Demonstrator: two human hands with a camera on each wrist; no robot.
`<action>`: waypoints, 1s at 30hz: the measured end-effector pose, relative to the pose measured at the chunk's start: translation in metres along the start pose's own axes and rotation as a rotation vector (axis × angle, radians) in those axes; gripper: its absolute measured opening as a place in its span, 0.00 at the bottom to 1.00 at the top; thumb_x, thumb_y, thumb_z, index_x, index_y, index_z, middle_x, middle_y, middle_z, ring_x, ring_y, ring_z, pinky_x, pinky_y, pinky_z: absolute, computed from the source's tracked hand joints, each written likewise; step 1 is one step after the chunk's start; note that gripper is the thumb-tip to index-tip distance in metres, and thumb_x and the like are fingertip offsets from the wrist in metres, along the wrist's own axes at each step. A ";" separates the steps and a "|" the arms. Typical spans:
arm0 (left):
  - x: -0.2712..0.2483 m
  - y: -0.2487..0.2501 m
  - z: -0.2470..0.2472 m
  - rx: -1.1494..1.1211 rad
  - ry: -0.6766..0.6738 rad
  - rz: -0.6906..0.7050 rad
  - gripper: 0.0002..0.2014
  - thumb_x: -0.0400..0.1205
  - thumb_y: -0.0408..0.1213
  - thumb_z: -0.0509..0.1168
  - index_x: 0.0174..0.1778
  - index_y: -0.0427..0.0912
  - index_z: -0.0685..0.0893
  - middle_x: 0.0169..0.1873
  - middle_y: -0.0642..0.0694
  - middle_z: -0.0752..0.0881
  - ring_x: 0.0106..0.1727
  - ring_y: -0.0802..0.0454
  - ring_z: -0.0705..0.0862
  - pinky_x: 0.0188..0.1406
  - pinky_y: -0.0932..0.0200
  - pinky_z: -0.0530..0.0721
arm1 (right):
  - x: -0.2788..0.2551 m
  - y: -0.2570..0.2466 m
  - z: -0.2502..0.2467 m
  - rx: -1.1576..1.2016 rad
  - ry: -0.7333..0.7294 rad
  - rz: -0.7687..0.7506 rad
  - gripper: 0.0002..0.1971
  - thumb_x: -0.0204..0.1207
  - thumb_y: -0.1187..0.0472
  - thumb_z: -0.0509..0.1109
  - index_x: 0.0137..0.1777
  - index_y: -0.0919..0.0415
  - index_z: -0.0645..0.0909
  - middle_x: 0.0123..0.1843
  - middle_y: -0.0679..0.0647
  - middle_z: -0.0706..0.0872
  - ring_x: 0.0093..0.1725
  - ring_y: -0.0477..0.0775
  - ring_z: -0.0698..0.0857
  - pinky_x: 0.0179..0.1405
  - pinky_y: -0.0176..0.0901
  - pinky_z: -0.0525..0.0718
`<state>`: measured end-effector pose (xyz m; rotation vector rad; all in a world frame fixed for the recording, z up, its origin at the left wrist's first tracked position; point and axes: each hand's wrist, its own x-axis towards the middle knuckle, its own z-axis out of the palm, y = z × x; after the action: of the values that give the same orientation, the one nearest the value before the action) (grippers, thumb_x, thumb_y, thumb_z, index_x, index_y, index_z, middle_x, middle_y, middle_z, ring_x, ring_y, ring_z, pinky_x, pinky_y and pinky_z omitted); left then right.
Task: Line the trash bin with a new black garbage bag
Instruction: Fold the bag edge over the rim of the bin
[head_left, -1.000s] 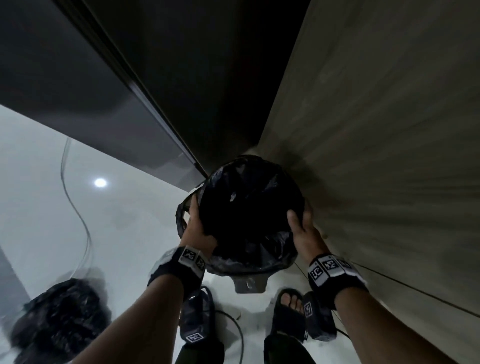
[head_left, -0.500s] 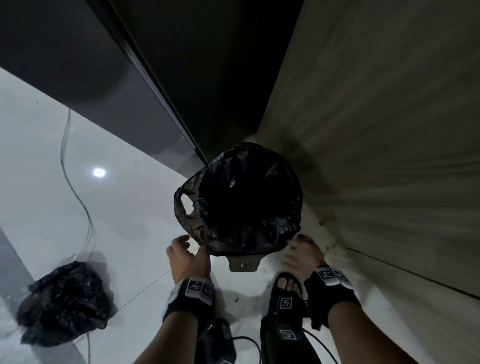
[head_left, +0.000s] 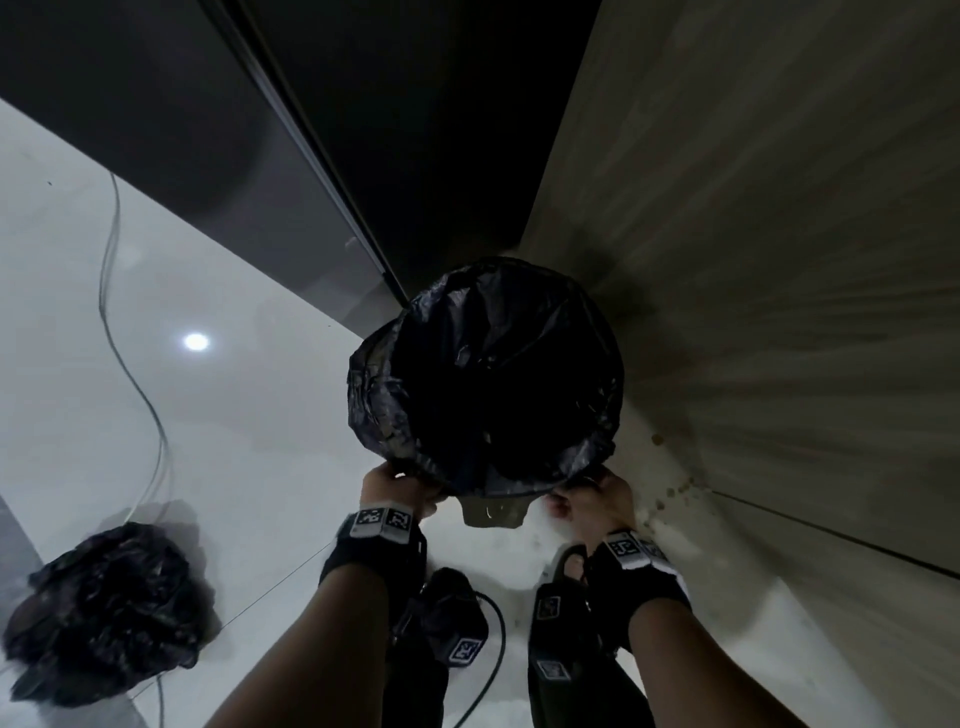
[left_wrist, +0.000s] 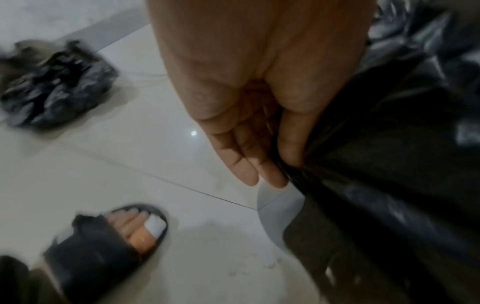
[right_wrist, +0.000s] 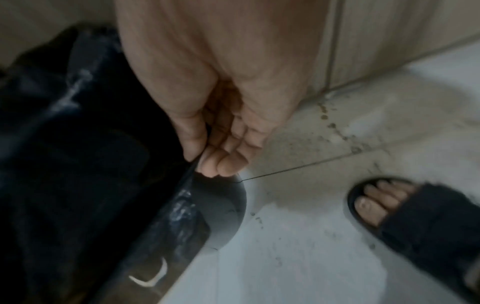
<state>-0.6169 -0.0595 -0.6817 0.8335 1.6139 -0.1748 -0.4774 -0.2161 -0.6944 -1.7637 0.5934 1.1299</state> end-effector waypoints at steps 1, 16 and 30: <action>0.003 0.000 0.000 0.097 0.024 0.003 0.13 0.65 0.29 0.71 0.43 0.33 0.80 0.22 0.42 0.89 0.35 0.39 0.90 0.39 0.50 0.87 | 0.006 0.001 0.000 -0.048 -0.021 -0.016 0.09 0.75 0.80 0.60 0.43 0.67 0.76 0.30 0.61 0.78 0.24 0.54 0.72 0.25 0.43 0.70; -0.033 0.102 -0.006 0.220 0.106 0.237 0.43 0.66 0.66 0.65 0.75 0.46 0.72 0.72 0.40 0.78 0.73 0.38 0.75 0.74 0.43 0.70 | -0.026 -0.108 -0.002 -0.483 -0.001 -0.446 0.22 0.80 0.48 0.61 0.72 0.51 0.72 0.72 0.58 0.80 0.69 0.63 0.79 0.69 0.53 0.75; -0.036 0.132 -0.010 0.815 0.318 0.655 0.20 0.69 0.36 0.64 0.57 0.48 0.84 0.51 0.37 0.87 0.53 0.31 0.85 0.52 0.47 0.81 | 0.005 -0.138 -0.003 -0.804 0.144 -0.635 0.13 0.72 0.69 0.63 0.52 0.60 0.86 0.46 0.62 0.90 0.46 0.62 0.87 0.48 0.46 0.84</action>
<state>-0.5463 0.0275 -0.6021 2.0572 1.4556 -0.2409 -0.3671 -0.1561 -0.6375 -2.4698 -0.4156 0.8229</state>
